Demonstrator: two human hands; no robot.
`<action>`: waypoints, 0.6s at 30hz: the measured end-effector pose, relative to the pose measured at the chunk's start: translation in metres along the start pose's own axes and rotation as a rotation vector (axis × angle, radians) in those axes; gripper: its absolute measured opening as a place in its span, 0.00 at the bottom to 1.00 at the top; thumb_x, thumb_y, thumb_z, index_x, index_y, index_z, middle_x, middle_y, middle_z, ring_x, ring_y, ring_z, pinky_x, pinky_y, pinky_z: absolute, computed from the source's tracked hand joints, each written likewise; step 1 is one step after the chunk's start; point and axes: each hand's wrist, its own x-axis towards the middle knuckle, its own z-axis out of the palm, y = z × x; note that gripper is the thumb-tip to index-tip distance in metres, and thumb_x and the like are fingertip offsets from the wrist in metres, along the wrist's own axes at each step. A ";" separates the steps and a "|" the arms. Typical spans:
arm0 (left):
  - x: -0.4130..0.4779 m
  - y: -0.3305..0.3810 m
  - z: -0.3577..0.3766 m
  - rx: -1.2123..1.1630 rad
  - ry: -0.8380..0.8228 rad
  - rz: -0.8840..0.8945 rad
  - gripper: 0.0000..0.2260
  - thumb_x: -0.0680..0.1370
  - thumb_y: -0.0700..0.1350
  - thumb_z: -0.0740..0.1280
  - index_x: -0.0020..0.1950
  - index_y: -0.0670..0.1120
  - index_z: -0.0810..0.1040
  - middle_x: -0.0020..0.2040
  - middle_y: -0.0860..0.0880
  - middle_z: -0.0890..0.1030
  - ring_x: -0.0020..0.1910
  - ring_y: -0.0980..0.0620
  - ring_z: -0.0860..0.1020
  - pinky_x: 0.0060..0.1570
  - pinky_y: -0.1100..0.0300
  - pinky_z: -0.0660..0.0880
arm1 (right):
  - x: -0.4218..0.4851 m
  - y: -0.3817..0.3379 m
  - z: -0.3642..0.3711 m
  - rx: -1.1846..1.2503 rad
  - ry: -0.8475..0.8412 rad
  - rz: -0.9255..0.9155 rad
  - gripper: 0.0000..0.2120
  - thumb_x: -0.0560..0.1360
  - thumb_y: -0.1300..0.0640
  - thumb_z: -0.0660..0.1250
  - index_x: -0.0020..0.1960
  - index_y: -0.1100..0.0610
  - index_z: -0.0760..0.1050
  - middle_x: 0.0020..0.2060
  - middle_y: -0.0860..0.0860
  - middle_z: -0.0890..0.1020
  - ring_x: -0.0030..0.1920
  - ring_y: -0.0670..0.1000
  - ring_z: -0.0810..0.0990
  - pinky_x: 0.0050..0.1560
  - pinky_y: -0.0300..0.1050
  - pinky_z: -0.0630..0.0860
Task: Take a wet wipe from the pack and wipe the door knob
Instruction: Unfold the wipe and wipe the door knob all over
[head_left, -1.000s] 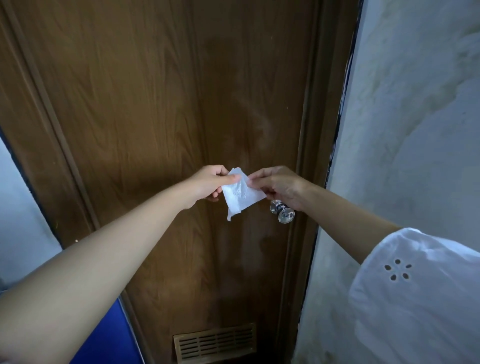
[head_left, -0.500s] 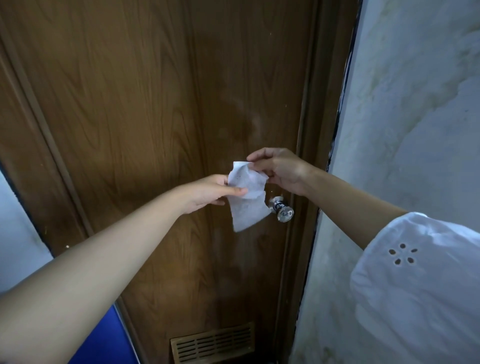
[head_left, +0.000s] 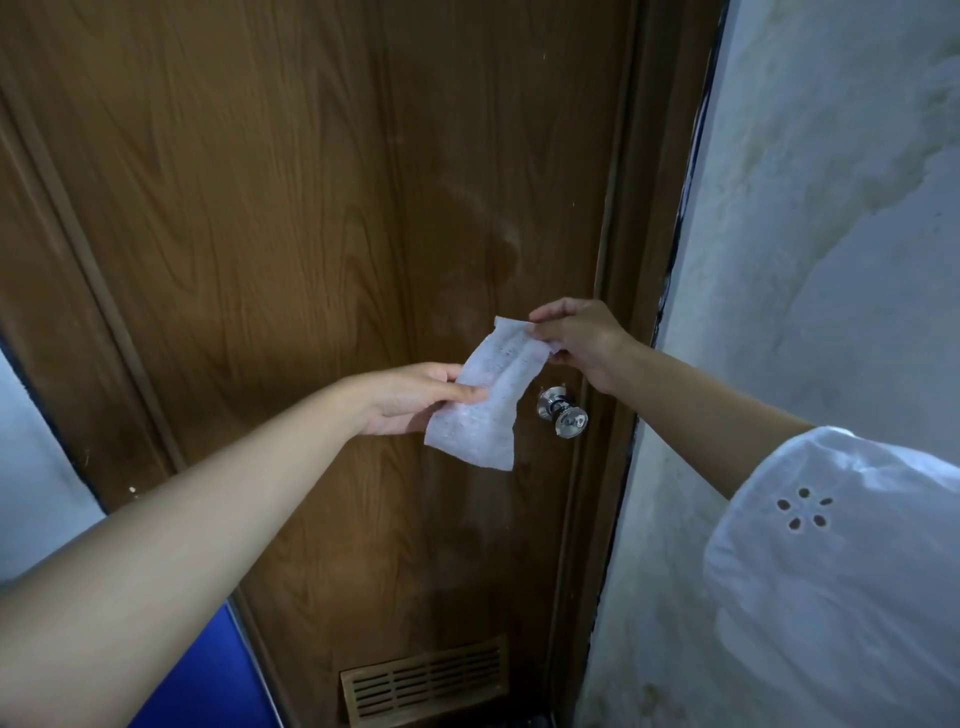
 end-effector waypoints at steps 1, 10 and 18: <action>0.000 0.001 0.001 -0.046 0.012 0.027 0.16 0.70 0.49 0.69 0.57 0.49 0.78 0.52 0.50 0.81 0.54 0.52 0.79 0.49 0.61 0.77 | 0.000 0.000 0.000 0.046 -0.015 0.019 0.07 0.73 0.63 0.67 0.51 0.59 0.75 0.48 0.54 0.79 0.47 0.50 0.80 0.39 0.38 0.78; 0.009 0.003 -0.002 -0.293 0.197 0.089 0.22 0.72 0.48 0.68 0.66 0.53 0.70 0.61 0.46 0.76 0.56 0.49 0.77 0.42 0.61 0.78 | -0.004 0.015 0.000 0.211 -0.300 0.247 0.14 0.77 0.45 0.60 0.52 0.53 0.76 0.47 0.54 0.82 0.50 0.53 0.82 0.48 0.45 0.77; 0.010 0.001 -0.011 -0.305 0.172 0.095 0.23 0.72 0.46 0.69 0.66 0.53 0.68 0.64 0.46 0.74 0.60 0.47 0.75 0.56 0.53 0.75 | -0.007 0.013 0.005 0.258 -0.251 0.170 0.26 0.68 0.61 0.73 0.61 0.54 0.65 0.52 0.55 0.78 0.50 0.53 0.80 0.46 0.44 0.76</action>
